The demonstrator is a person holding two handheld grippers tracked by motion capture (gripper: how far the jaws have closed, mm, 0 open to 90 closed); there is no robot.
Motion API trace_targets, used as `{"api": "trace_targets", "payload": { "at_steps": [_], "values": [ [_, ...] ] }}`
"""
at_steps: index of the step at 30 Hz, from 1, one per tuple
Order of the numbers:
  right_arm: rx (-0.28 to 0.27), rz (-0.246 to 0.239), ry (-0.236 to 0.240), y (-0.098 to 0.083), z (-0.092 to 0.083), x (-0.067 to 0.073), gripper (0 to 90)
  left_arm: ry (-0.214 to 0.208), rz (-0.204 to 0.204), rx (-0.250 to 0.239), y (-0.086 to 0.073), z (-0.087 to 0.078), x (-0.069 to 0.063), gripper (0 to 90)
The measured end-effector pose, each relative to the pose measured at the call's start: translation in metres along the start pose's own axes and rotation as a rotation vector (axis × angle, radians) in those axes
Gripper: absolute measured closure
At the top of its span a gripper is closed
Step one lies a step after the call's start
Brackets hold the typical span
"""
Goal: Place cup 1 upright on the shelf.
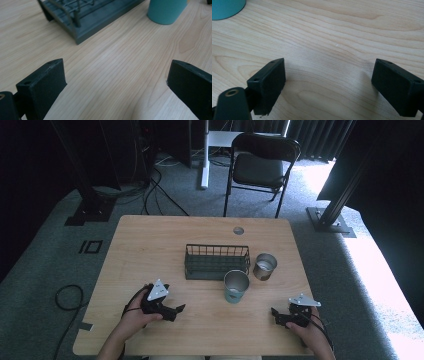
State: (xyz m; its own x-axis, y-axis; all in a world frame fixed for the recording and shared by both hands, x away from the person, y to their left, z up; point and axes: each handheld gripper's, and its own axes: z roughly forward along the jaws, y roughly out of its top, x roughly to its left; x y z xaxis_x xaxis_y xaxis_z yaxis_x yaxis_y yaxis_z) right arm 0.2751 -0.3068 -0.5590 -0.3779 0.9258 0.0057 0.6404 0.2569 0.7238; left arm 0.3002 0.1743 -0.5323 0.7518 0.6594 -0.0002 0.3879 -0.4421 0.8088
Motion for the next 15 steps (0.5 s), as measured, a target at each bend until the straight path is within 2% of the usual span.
{"api": "trace_targets", "payload": {
  "at_steps": [8, 9, 15],
  "values": [
    [0.0, 0.0, 0.0, 0.0, 0.0, 0.0, 11.6, -0.027, 0.018, -0.017, 0.012, 0.011, -0.011, 2.5],
    [0.001, 0.0, 0.0, 0.0, 0.0, 0.0, 11.6, -0.045, 0.034, -0.019, 0.018, 0.017, -0.017, 2.5],
    [0.0, 0.001, 0.0, 0.0, 0.0, 0.0, 11.6, -0.087, 0.038, -0.039, 0.029, 0.029, -0.028, 2.5]
  ]
}}
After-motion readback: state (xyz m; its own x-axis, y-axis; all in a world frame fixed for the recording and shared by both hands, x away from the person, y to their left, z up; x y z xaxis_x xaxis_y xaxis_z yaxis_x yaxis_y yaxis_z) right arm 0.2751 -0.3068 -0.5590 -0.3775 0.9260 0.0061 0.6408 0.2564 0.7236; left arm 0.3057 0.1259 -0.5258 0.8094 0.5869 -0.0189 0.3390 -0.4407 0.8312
